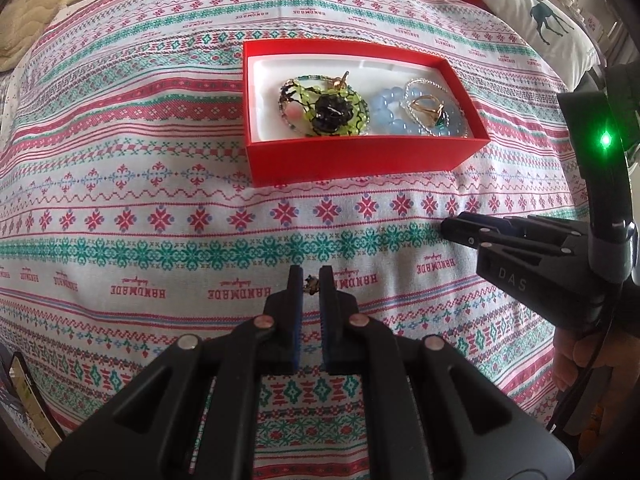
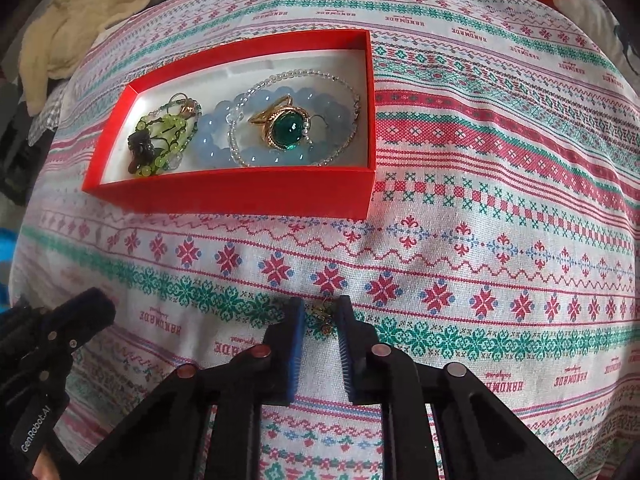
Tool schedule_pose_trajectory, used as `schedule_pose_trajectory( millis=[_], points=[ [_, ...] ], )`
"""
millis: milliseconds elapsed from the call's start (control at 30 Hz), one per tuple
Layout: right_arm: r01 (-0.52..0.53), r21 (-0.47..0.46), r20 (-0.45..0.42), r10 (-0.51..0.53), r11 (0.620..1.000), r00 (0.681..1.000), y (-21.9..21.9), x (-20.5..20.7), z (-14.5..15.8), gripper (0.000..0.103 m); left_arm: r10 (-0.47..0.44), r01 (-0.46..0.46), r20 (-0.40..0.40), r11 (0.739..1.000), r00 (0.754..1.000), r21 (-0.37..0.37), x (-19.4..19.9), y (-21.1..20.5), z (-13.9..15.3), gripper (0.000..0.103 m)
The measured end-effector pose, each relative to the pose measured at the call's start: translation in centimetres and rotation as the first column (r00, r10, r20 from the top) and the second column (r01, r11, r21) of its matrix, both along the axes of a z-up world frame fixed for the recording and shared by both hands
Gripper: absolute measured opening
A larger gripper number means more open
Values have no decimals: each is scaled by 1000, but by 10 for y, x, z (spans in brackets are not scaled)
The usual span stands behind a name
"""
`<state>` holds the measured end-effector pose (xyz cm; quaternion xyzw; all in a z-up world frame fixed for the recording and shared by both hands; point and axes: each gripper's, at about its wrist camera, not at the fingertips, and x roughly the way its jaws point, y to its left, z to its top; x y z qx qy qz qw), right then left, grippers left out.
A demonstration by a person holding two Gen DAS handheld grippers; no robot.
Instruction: Organize jewelry
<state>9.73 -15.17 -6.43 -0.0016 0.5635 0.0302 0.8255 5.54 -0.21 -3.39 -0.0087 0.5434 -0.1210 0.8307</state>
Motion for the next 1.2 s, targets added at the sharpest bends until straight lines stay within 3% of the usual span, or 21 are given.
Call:
schedule_pose_trajectory(
  millis=[300,700,900,1200],
  points=[
    [-11,-2,23,11,1000,1000,3,-20,-1,9,3,-3,8,1000,1000,4,1,-4,1,9],
    [-29,56,115,22,998,993,7,-40,45,9,23,-18,78,998,997,-66,11,11,27,9],
    [-32,94,206,12,995,979,0,-27,74,10,39,-22,154,994,987,-110,23,13,42,9],
    [-27,117,269,-6,993,963,2,4,79,10,62,-38,244,994,968,-99,51,6,45,9]
  ],
)
